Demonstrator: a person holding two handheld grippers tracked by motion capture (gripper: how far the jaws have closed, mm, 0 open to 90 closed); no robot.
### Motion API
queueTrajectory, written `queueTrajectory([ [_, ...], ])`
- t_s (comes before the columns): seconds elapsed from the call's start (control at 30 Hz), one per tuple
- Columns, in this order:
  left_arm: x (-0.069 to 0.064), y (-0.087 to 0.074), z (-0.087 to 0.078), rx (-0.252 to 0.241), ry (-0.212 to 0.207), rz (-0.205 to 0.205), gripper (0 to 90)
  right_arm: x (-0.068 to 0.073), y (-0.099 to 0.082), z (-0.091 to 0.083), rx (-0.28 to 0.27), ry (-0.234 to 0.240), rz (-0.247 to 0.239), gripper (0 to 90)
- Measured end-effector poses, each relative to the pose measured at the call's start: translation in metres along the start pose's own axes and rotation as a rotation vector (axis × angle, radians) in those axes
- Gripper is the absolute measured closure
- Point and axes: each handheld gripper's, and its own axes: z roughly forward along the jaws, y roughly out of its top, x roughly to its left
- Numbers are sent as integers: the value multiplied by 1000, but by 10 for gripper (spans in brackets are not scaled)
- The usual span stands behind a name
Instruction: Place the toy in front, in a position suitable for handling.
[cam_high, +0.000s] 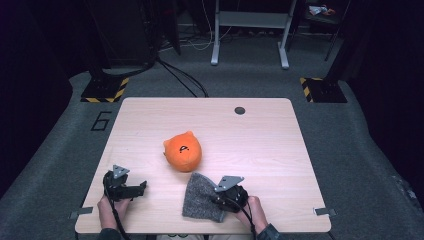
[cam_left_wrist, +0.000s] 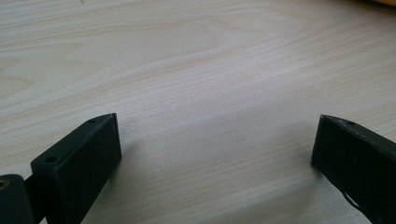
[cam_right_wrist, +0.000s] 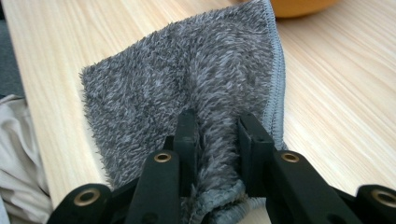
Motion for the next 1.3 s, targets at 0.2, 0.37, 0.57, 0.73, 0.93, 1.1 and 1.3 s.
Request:
queueTrajectory([
  [0.2,0,0,0,4,-3,1,12,-11,-14,-14,4,-39,24,718],
  [0.37,0,0,-1,8,-6,2,12,-21,-27,-28,1,-81,65,718],
  [0.57,0,0,-1,8,-7,2,12,-36,-43,-46,-23,-139,140,717],
  [0.73,0,0,0,2,-1,0,12,-45,-52,-58,-32,-184,172,718],
  [0.93,0,0,-1,8,-6,2,12,-54,-61,-67,-38,-235,206,718],
  [1.1,0,0,-1,8,-6,2,12,-67,-67,-76,-48,-290,254,718],
  [1.3,0,0,-1,8,-6,2,12,-87,-75,-86,-60,-356,348,718],
])
